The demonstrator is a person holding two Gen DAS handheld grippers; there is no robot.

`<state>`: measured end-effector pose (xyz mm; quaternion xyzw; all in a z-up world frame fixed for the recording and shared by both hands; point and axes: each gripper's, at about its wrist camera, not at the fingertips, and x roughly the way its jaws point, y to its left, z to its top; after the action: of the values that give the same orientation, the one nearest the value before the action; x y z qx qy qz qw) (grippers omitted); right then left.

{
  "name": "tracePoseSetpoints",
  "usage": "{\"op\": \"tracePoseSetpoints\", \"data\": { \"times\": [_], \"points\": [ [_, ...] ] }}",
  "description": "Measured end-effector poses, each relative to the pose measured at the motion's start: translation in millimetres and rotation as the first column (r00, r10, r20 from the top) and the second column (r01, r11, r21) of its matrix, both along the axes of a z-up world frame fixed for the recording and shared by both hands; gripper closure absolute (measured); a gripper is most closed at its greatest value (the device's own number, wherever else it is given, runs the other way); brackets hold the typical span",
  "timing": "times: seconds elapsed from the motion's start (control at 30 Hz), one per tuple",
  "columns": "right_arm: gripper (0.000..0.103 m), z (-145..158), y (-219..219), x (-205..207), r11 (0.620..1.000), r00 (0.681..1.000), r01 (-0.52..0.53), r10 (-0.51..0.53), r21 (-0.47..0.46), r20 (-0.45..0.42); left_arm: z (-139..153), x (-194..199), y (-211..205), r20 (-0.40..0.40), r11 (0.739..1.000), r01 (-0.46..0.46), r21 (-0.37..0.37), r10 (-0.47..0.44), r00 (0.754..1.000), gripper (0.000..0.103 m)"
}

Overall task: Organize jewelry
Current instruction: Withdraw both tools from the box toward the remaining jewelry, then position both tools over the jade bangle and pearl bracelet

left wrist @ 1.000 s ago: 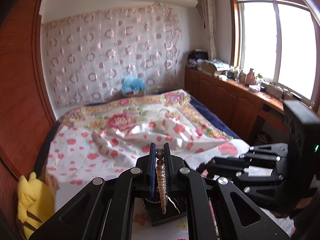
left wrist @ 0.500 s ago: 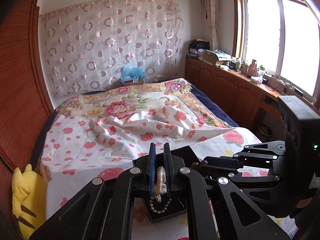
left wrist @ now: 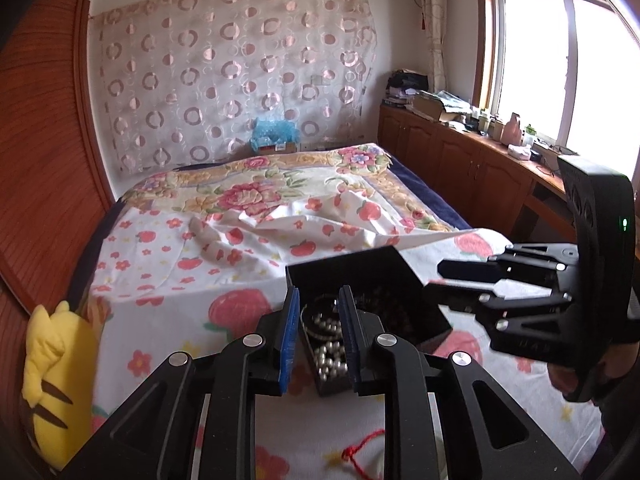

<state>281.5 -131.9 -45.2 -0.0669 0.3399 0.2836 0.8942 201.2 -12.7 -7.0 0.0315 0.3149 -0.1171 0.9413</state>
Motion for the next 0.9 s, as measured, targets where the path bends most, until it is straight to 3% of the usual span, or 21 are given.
{"op": "tracePoseSetpoints", "data": {
  "times": [0.9],
  "points": [
    [0.070,-46.5,-47.2,-85.4,0.992,0.990,0.115,-0.119,-0.061,-0.076,-36.3,-93.7,-15.6,-0.053,0.998,0.055,0.006,-0.055,0.997,0.053]
  ]
}}
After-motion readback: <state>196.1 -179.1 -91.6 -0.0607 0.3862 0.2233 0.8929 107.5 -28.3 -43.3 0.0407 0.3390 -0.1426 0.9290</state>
